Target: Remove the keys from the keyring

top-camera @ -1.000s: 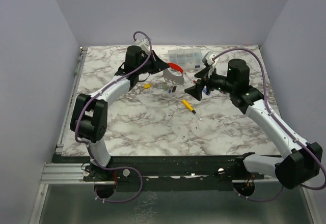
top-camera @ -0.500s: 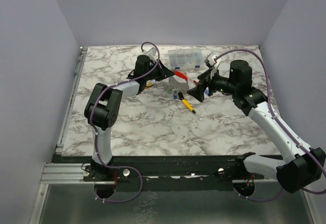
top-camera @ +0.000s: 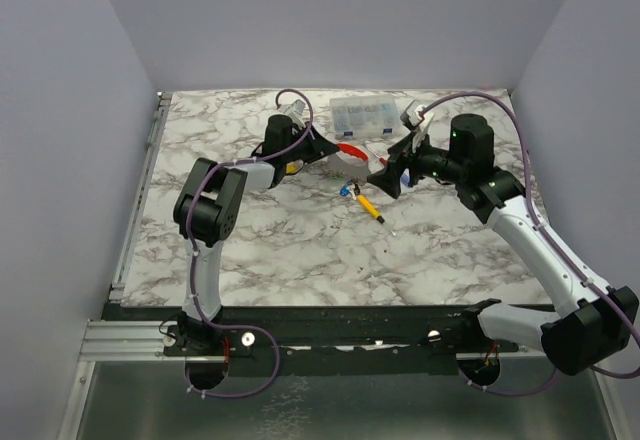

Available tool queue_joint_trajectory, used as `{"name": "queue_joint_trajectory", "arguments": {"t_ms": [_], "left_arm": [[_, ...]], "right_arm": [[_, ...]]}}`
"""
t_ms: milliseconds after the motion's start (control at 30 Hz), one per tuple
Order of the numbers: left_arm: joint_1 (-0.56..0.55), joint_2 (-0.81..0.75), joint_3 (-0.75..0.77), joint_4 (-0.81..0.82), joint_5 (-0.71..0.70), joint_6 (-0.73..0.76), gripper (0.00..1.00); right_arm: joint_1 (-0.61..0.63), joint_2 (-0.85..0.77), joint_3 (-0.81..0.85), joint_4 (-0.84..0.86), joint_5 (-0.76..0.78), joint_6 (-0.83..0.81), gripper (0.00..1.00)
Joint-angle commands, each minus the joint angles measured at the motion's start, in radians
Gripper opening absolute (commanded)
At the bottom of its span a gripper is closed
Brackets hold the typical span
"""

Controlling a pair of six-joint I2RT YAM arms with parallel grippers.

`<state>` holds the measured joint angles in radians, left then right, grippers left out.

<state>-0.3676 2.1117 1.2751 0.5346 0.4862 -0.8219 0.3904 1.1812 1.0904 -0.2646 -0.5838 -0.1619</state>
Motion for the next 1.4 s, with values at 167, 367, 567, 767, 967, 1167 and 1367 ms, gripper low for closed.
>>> {"name": "queue_joint_trajectory", "arguments": {"t_ms": [167,367,567,767,967,1167,1367], "left_arm": [[0.015,0.029,0.026,-0.002,-0.02,0.06,0.48],[0.025,0.014,0.082,-0.106,-0.041,0.121,0.55],[0.036,-0.049,0.095,-0.231,-0.067,0.23,0.58],[0.047,-0.131,0.2,-0.518,-0.081,0.456,0.75],[0.103,-0.168,0.4,-0.898,-0.054,0.677,0.99],[0.209,-0.135,0.66,-1.224,-0.086,0.839,0.99],[0.352,-0.191,0.622,-1.299,-0.079,0.873,0.99]], "right_arm": [[-0.008,0.018,0.028,-0.019,0.005,-0.009,1.0],[-0.009,0.033,0.03,-0.001,0.006,0.012,1.0],[-0.021,0.049,0.034,0.017,0.015,0.029,1.0],[-0.077,0.085,0.051,0.033,-0.009,0.058,1.0],[-0.18,0.159,0.133,0.044,-0.053,0.09,1.0],[-0.323,0.277,0.277,-0.054,-0.086,0.123,1.0],[-0.468,0.32,0.267,-0.113,-0.098,0.121,1.0]]}}
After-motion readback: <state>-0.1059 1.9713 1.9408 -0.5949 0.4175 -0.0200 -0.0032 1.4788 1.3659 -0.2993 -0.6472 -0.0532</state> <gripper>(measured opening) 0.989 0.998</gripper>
